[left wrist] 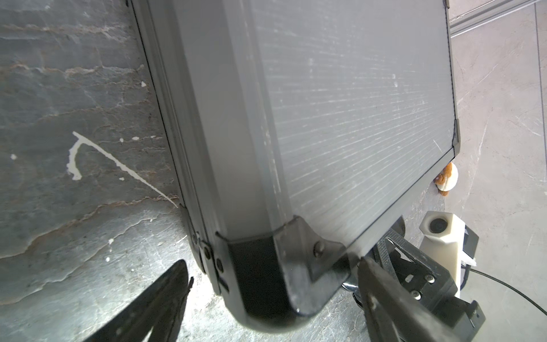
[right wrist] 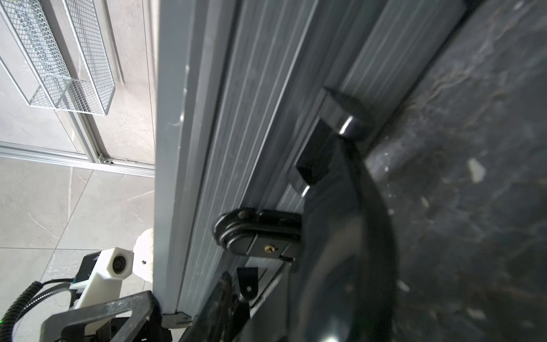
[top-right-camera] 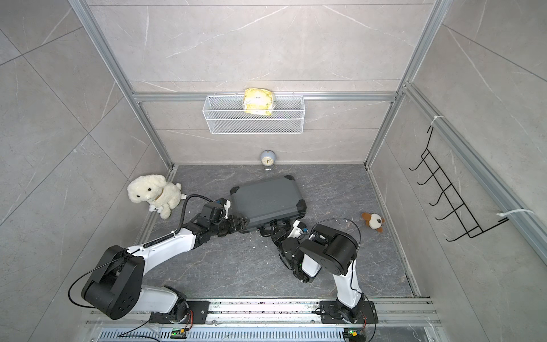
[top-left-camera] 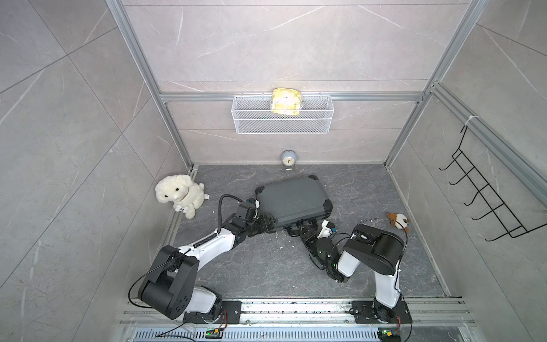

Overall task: Open the poker set cases
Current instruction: Adjust the poker set case at the center of the board.

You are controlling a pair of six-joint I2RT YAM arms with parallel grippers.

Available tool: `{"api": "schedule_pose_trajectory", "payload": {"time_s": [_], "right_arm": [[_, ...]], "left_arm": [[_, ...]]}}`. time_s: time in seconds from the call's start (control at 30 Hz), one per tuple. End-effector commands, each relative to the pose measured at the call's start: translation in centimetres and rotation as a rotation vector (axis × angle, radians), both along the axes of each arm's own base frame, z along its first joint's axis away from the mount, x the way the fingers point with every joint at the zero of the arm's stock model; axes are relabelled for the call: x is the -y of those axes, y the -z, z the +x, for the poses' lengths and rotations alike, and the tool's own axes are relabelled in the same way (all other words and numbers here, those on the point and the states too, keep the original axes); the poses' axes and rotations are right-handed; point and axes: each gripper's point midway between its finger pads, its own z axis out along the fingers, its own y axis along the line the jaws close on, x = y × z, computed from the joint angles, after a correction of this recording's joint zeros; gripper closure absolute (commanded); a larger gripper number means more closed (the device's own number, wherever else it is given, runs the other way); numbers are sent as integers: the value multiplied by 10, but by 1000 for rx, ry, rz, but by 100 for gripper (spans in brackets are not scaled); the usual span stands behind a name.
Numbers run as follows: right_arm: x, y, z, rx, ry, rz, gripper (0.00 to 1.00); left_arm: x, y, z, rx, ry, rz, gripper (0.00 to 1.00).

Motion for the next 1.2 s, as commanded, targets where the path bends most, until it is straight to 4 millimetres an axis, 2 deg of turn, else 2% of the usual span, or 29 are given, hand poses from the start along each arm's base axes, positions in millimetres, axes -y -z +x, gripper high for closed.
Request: {"api": "schedule_pose_trajectory", "payload": {"time_s": [0.0,0.1,0.27,0.37,0.5,0.6,0.67,0.77,0.93,1.0,1.07,1.17], "right_arm": [[-7,-3,5,39,-10,-42,84],[-10,-11,5,67,-26,-52,100],[-13,-41,4,142,-62,-129,100],[-13,-60,2,181,-76,-172,100],[-14,-80,1,223,-92,-208,100],[-18,-93,0,263,-107,-230,100],[-21,-101,0,284,-119,-242,100],[-25,-112,-1,308,-129,-250,100],[-24,-126,-4,329,-137,-274,100],[-23,-129,-4,332,-138,-290,100],[-23,-133,-4,335,-139,-295,100],[-25,-135,-3,331,-141,-290,100]], "left_arm": [[-2,-10,1,26,3,2,10],[-4,-11,0,28,-2,6,11],[-16,-16,1,40,-52,36,9],[-33,-29,11,50,-102,1,7],[-62,-50,35,73,-180,-49,5],[-86,-65,63,92,-228,-114,4],[-98,-70,88,109,-235,-135,4],[-98,-60,126,119,-179,-116,4],[-86,-42,174,81,-103,-178,5],[-81,-45,187,87,-92,-216,1],[-72,-56,198,101,-66,-264,0],[-66,-66,204,124,-51,-279,1]]}}
